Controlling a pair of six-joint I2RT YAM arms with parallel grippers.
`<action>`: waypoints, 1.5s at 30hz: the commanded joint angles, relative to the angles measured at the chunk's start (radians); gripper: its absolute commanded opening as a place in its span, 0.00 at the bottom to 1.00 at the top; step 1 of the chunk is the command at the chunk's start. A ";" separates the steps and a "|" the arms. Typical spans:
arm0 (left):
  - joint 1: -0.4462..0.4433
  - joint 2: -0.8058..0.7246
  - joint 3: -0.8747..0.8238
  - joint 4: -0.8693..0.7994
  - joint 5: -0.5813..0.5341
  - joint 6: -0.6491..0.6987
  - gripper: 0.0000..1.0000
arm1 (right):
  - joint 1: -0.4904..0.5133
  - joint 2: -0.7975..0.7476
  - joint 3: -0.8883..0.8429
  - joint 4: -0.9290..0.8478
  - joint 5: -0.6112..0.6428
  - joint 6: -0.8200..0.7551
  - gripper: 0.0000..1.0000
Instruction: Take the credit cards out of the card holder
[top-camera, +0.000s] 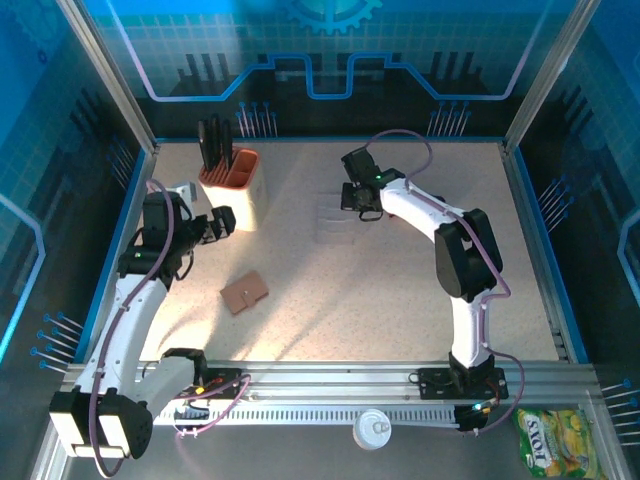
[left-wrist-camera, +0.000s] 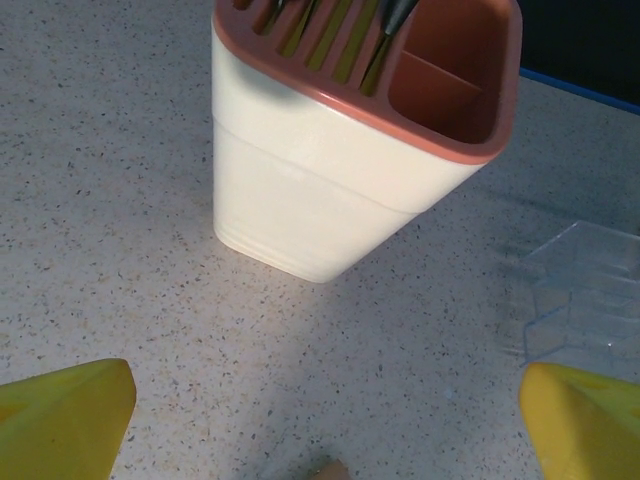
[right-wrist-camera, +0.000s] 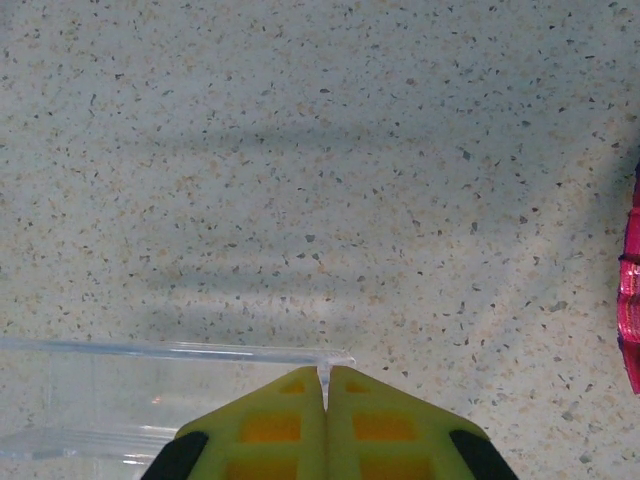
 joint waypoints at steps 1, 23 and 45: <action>0.009 -0.012 -0.010 0.015 -0.023 0.033 0.99 | -0.027 0.020 0.042 -0.041 -0.045 -0.020 0.00; 0.010 0.002 -0.009 0.021 -0.035 0.039 0.99 | -0.053 0.078 0.095 -0.107 -0.077 -0.054 0.11; 0.007 0.076 -0.029 -0.077 0.143 -0.296 0.99 | -0.055 -0.127 -0.024 -0.092 -0.114 -0.066 0.25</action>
